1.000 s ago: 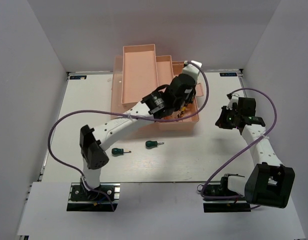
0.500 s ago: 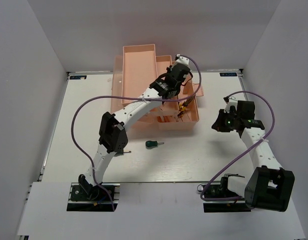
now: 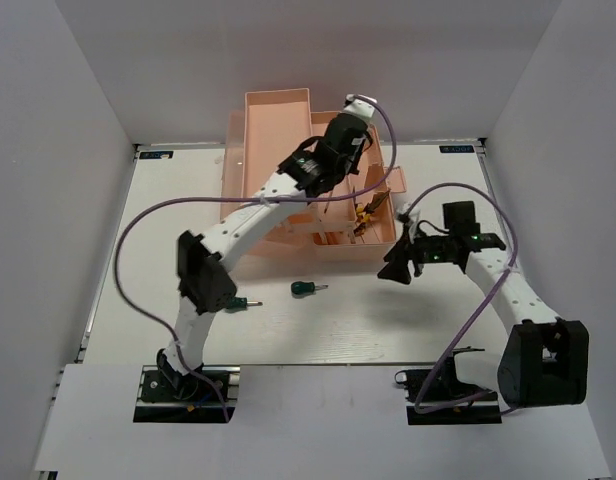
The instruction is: Sort the tools into containers
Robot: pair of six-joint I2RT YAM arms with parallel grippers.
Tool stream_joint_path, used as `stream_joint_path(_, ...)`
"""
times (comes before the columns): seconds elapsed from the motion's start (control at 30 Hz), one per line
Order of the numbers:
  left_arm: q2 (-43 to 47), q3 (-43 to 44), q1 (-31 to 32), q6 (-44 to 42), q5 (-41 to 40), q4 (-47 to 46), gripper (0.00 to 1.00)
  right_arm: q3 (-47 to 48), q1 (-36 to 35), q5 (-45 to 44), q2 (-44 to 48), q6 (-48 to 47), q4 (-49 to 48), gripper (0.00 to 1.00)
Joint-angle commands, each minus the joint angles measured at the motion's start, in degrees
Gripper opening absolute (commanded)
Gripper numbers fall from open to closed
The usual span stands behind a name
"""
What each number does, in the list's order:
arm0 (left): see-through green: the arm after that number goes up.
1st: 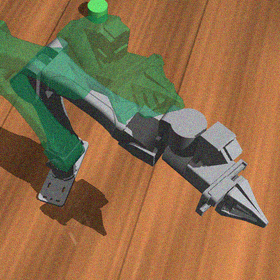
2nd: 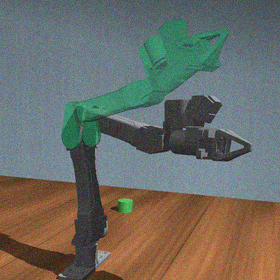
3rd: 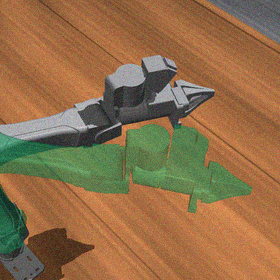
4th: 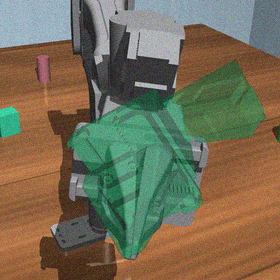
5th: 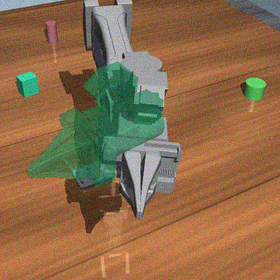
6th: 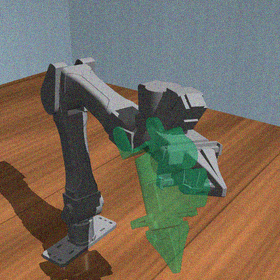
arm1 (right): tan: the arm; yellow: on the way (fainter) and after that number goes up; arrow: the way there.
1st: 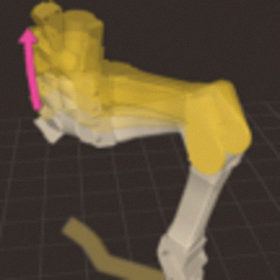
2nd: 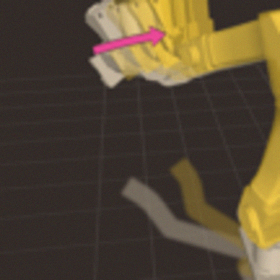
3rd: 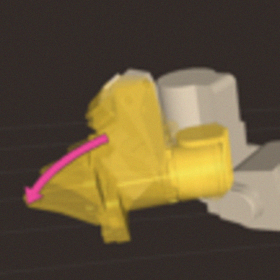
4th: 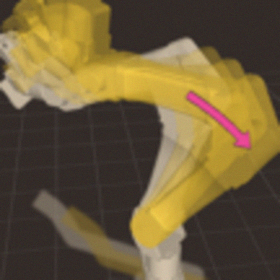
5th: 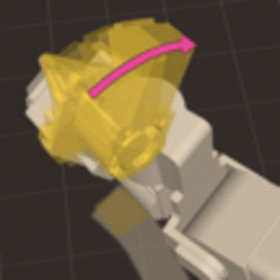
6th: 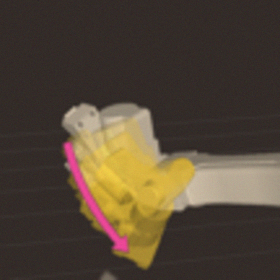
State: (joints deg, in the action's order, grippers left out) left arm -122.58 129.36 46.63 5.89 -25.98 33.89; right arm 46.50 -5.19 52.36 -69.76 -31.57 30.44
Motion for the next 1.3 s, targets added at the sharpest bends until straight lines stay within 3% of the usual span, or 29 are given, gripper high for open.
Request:
stream_joint_path(0.0, 22.0, -6.1, 0.6, 1.7, 0.7, 1.1, 0.0, 0.7, -5.5, 7.1, -2.3, -25.3, 0.8, 0.64)
stream_joint_path(0.1, 35.2, -24.8, 0.6, 6.1, -1.7, 0.6, 0.0, 1.7, -14.0, 4.0, -6.4, -32.7, -3.1, 0.66)
stream_joint_path(0.13, 43.7, -34.2, 0.6, 8.1, -2.3, 1.2, 0.0, 1.8, -17.0, 1.5, -7.3, -32.7, -4.8, 0.66)
stream_joint_path(0.2, 51.2, -42.1, 0.6, 14.7, -4.9, 6.2, 0.22, 2.7, -21.1, -3.4, -10.8, -34.0, -9.2, 0.69)
stream_joint_path(0.23, 54.3, -48.6, 0.6, 17.6, -5.6, 8.9, 0.45, 3.1, -22.3, -4.7, -11.7, -33.7, -10.3, 0.69)
stream_joint_path(0.33, 66.2, -59.7, 0.6, 28.9, -6.9, 18.0, 0.63, 4.3, -27.4, -10.2, -16.1, -31.2, -15.5, 0.71)
stream_joint_path(0.5, 76.3, -73.4, 0.6, 42.0, -6.9, 26.7, 0.67, 5.0, -34.5, -20.9, -19.8, -26.7, -25.1, 0.72)
stream_joint_path(0.8, 78.3, -83.6, 0.6, 47.0, -6.4, 27.4, 0.75, 8.7, -41.7, -28.4, -27.2, -21.6, -28.6, 0.73)
stream_joint_path(0.93, 80.3, -87.6, 0.6, 47.0, -6.4, 23.4, 0.76, 9.3, -43.8, -28.9, -29.2, -20.3, -28.6, 0.72)
stream_joint_path(1.07, 79.6, -89.5, 0.6, 47.5, -5.1, 21.6, 0.76, 9.8, -44.8, -27.6, -31.1, -19.1, -26.3, 0.62)
stream_joint_path(1.17, 78.7, -90.2, 0.6, 47.5, -3.8, 19.0, 0.76, 10.1, -45.1, -26.2, -31.8, -18.7, -24.3, 0.35)
stream_joint_path(1.2, 77.2, -90.8, 0.6, 47.5, -3.8, 18.3, 0.76, 10.2, -45.1, -26.1, -31.1, -18.8, -23.2, 0.17)
stream_joint_path(1.27, 75.9, -91.3, 0.0, 49.4, -3.2, 17.6, 0.78, 10.5, -45.0, -25.0, -30.1, -18.6, -20.9, 0.02)
